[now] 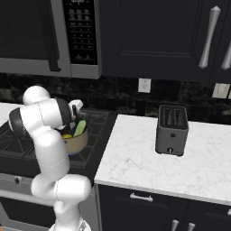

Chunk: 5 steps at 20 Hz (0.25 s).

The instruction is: Put the lemon and corn in the pot. Retrieve the spatula and lightly stir the vegetables in the pot.

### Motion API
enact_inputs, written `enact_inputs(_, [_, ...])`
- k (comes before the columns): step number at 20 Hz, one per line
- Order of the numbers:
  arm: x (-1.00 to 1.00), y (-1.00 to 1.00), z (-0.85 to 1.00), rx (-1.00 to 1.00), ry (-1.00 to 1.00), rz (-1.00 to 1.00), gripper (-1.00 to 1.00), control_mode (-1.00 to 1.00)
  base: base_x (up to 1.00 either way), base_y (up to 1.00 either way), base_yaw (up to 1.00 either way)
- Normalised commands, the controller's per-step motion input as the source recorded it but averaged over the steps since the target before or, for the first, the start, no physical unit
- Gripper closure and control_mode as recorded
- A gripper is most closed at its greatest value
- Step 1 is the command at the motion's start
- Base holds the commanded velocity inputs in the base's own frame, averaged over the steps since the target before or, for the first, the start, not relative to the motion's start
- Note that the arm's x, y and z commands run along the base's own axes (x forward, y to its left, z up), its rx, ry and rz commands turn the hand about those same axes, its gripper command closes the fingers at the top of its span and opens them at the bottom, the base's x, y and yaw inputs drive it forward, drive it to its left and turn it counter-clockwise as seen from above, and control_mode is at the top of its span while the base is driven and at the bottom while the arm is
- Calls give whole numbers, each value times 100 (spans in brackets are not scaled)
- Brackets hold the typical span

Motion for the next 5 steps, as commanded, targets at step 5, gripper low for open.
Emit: enact_inputs(5, [-38, -4, 87, 0, 22, -12, 100, -100, 0, 0, 0])
